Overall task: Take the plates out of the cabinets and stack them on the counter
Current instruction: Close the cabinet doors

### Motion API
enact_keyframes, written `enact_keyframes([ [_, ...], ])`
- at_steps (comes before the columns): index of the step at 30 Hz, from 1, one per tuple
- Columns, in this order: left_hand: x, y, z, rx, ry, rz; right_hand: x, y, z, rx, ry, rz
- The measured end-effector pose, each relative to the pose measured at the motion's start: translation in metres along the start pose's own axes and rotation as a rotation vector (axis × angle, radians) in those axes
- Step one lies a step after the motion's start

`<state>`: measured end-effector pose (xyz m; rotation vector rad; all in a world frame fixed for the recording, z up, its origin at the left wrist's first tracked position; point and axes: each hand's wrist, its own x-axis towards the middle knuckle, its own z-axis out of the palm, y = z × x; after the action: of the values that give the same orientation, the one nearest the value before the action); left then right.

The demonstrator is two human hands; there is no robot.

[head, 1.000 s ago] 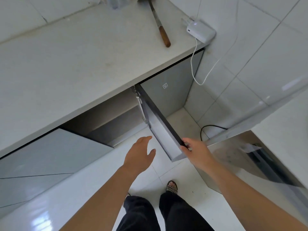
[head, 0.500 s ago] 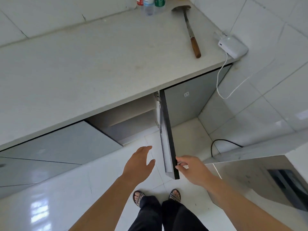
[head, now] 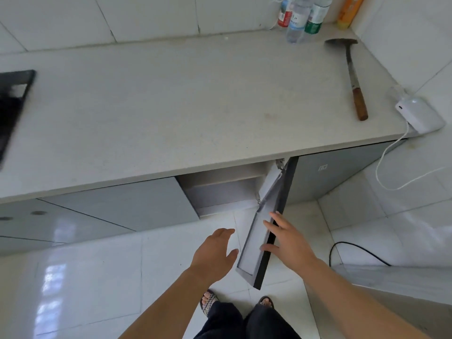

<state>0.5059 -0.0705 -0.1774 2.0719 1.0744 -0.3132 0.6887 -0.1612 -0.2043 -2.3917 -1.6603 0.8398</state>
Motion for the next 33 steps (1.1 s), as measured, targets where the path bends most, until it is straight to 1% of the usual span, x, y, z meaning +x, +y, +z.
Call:
enact_keyframes([
  [3,-0.002,-0.007,-0.002,-0.038,-0.009,-0.030,0.008,-0.003,0.011,0.007,0.033,-0.021],
  [6,0.001,-0.011,-0.005,-0.055,-0.002,-0.064,0.020,-0.011,0.024,0.002,0.107,-0.029],
  [8,0.005,-0.012,-0.009,-0.068,0.022,-0.095,0.034,-0.020,0.029,-0.053,0.097,-0.059],
  [13,0.014,-0.011,-0.010,-0.092,0.031,-0.185,0.067,-0.020,0.020,-0.212,0.028,-0.256],
  [16,0.023,-0.012,-0.012,0.000,0.087,-0.267,0.087,-0.012,0.003,-0.273,-0.013,-0.380],
  [19,0.034,-0.012,-0.018,0.076,0.147,-0.325,0.104,-0.009,-0.007,-0.364,-0.028,-0.466],
  [22,0.042,-0.009,-0.019,0.064,0.180,-0.381,0.111,-0.008,-0.011,-0.414,-0.044,-0.496],
  [27,0.046,-0.005,-0.019,0.113,0.213,-0.443,0.116,-0.004,-0.008,-0.390,0.045,-0.555],
  [33,0.035,0.004,-0.002,0.134,0.151,-0.471,0.109,0.002,-0.007,-0.422,0.090,-0.552],
])
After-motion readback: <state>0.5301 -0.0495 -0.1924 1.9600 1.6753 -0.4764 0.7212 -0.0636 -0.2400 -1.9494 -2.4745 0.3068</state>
